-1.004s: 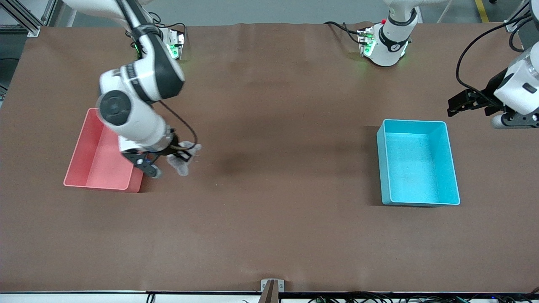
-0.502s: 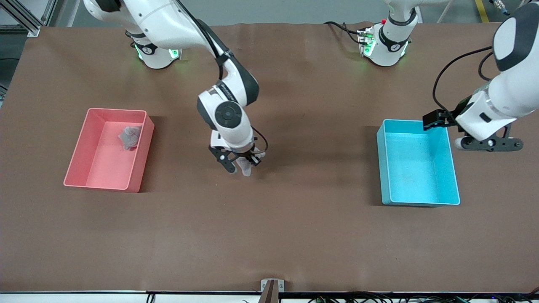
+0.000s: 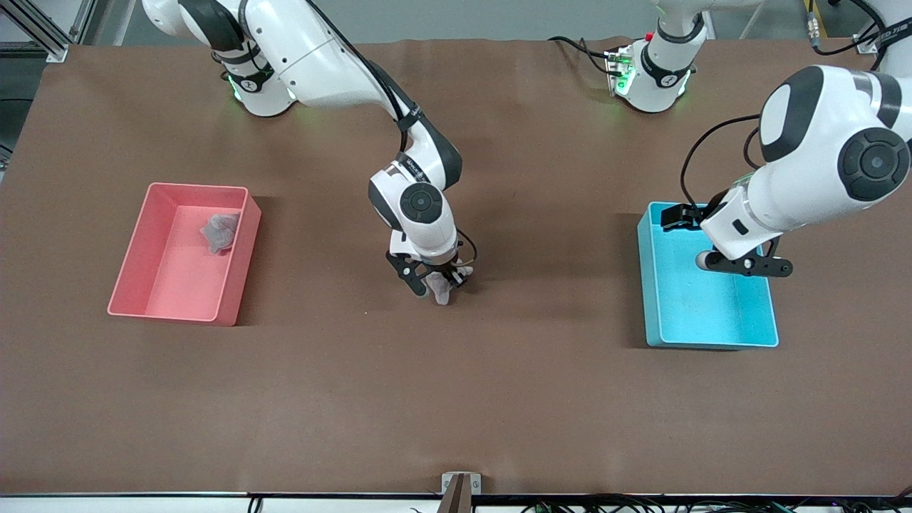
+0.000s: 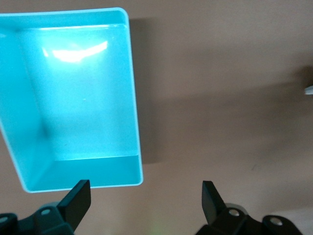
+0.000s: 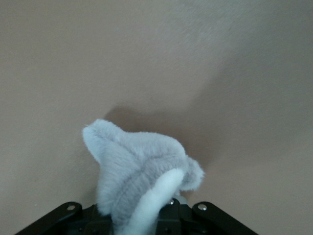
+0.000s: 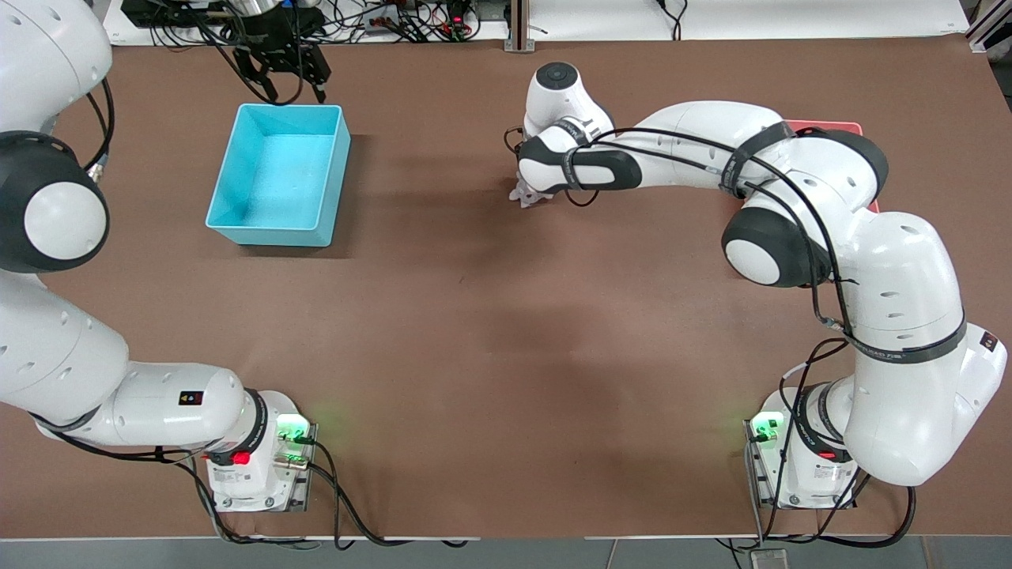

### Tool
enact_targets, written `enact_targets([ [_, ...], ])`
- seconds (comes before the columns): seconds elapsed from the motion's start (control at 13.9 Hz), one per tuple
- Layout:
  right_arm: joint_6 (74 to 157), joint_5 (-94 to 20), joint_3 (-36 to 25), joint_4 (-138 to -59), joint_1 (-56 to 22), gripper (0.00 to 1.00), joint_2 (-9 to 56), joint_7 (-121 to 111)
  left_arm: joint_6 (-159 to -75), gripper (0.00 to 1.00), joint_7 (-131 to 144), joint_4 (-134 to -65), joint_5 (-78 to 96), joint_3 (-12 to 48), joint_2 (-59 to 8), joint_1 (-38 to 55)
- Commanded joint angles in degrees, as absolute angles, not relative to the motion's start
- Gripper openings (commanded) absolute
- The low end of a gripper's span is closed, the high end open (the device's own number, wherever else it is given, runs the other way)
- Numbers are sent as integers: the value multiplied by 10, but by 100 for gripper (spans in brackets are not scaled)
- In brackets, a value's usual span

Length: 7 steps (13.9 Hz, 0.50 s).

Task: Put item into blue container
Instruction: 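Grasp the plush with the left gripper from the right gripper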

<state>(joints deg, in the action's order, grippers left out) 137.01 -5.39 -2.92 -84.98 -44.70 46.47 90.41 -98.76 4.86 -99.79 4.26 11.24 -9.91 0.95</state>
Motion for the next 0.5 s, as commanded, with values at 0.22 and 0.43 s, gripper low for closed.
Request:
enact_targets([
  [0.22, 1383, -54, -37, -835, -453, 100, 483, 908, -1099, 100, 78, -1049, 63, 117, -98, 70],
  [0.43, 1369, -54, -40, -826, -438, 100, 468, 890, -1141, 100, 144, -1043, 57, 117, -125, 107],
])
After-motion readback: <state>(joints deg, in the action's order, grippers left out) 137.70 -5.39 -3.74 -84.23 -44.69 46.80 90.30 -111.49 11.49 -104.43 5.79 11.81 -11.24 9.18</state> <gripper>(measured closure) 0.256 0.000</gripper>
